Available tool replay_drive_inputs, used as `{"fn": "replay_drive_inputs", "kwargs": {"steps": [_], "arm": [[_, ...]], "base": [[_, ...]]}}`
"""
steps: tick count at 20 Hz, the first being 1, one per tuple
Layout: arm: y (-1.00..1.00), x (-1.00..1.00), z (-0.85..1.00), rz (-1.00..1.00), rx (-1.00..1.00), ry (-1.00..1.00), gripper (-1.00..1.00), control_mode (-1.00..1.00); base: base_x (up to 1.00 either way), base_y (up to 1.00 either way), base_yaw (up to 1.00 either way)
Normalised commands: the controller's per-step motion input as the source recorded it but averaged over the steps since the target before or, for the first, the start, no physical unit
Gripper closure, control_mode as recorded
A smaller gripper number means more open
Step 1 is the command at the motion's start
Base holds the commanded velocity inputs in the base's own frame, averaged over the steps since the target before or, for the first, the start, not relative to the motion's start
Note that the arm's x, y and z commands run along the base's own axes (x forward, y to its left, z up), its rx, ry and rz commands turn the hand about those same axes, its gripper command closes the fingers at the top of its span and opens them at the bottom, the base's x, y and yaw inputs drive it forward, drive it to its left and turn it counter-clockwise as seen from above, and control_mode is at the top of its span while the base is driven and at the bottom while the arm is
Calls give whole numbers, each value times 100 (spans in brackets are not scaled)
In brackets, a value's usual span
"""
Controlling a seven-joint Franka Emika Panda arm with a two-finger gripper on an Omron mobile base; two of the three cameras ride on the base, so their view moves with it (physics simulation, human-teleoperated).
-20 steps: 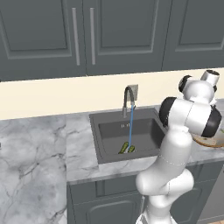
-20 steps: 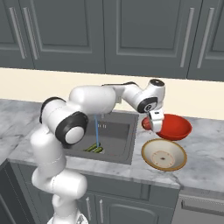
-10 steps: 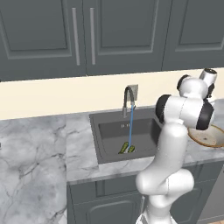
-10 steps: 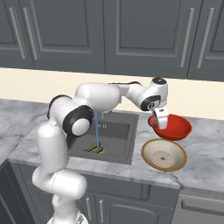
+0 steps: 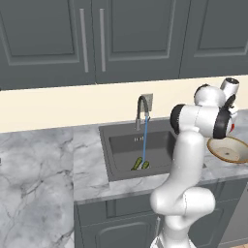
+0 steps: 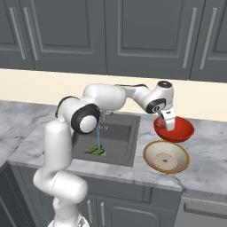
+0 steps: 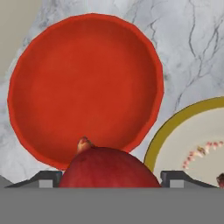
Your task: Pick the squashs from the sink and place them in one bowl. Place the onion in the other bowl. Then turn off the sink faucet.
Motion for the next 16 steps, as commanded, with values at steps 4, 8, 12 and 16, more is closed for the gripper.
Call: {"fn": "replay_drive_inputs", "kwargs": {"steps": [4,8,12,16], "arm": [[-27,37,-1,4,-2,3,100,-100],[-23,34,-9,5,-2,7,100,-100],[-18,28,-25,6,-3,9,100,-100],[-16,22,-33,5,-3,8,100,-100]], "base": [[0,0,0],[0,0,0],[0,0,0],[0,0,0]]}}
